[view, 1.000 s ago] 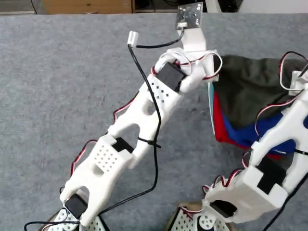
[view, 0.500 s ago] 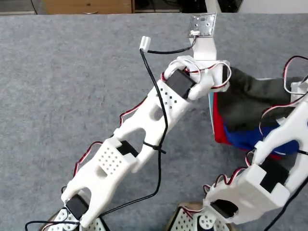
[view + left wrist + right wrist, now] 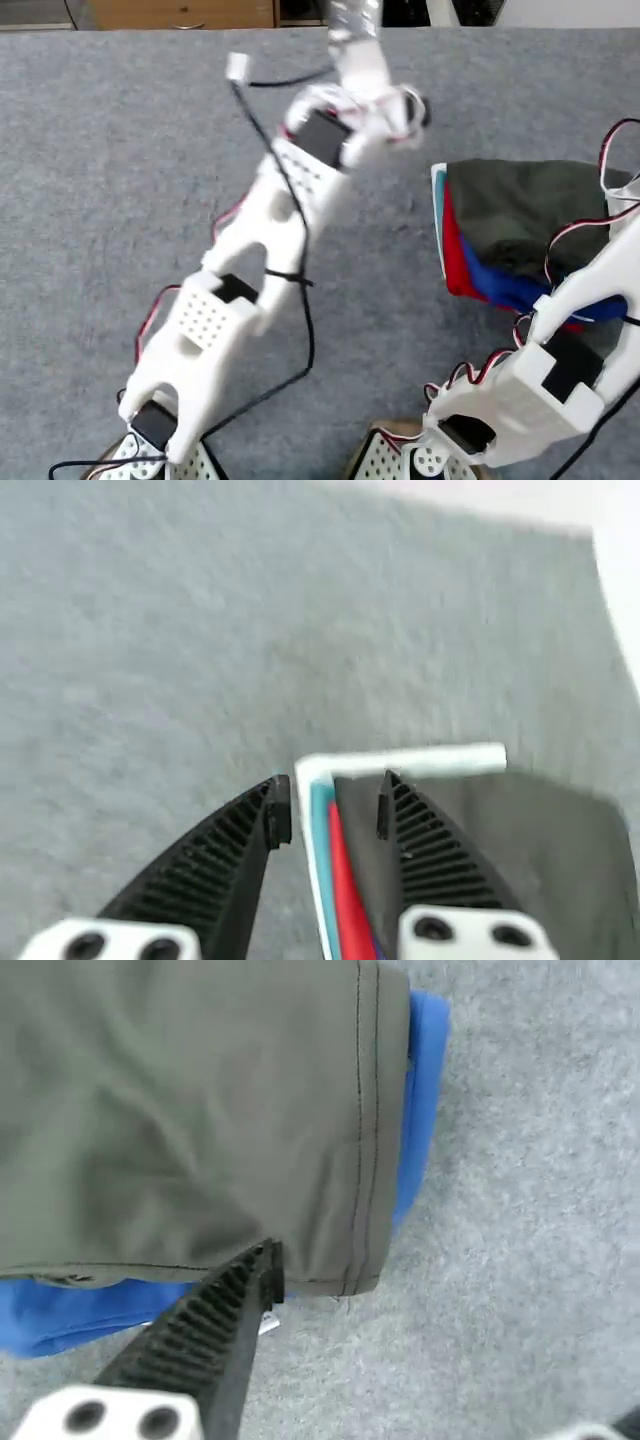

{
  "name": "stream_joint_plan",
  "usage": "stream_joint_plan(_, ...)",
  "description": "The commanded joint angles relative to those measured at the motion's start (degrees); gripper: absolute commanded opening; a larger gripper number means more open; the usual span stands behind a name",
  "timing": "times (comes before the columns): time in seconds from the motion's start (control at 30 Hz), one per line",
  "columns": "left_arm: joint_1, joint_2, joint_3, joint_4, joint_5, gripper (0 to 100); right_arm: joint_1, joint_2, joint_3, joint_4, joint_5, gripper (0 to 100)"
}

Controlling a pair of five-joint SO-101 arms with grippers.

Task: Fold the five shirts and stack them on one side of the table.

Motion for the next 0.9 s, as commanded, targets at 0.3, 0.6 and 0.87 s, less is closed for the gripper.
stream_joint_plan(0.3,-22.15,-10.42,-2.46,23.74,-21.19,2,-22.02,-5.76,-13.23,5.98,-4.92,0.9)
stream_joint_plan(0.6,-31.38,-38.02,17.23,24.88,-23.12,2,-44.18,-34.95,9.36,5.89,-16.62,0.2)
stream_joint_plan(0.87,-27.52,-78.55,87.82,15.56,-25.23,2,-43.21,-60.79,53.05,-2.46,-20.04,0.2)
